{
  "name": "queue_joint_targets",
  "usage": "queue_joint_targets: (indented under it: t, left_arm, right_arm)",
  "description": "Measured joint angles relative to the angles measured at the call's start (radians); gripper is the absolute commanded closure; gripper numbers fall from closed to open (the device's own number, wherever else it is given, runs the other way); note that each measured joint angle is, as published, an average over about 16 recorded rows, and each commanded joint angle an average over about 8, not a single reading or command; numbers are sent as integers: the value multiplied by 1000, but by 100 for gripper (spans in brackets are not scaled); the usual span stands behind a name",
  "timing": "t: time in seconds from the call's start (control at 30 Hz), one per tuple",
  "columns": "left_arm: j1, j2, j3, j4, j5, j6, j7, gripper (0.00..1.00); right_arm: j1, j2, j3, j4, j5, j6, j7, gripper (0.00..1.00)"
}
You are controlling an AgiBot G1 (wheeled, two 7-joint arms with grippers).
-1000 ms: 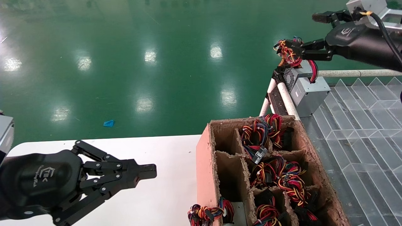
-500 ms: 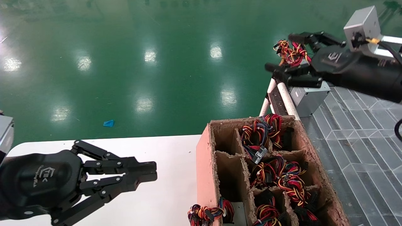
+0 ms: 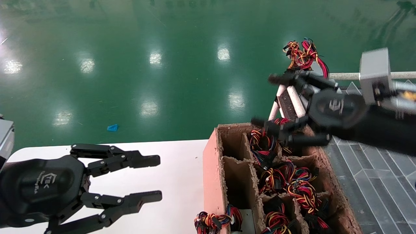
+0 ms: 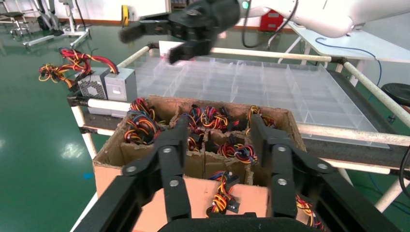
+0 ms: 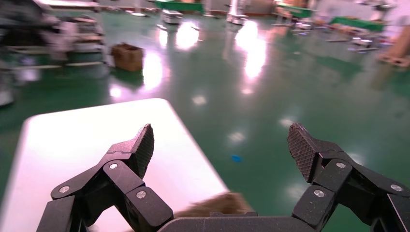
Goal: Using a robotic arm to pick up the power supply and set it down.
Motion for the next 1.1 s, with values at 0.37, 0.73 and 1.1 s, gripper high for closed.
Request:
queue_joint_targets:
  t: [0.37,0.73,1.1]
  left_arm:
    - [0,0,0,0,0,0,0,0]
    - [0,0,0,0,0,0,0,0]
    - [0,0,0,0,0,0,0,0]
  right_arm:
    - [-164,60,25,212,129,-92,95,0]
    - [-226,83,36,293,179,-127,128,0]
    - [-214,79,35,277,170,-120,123,0]
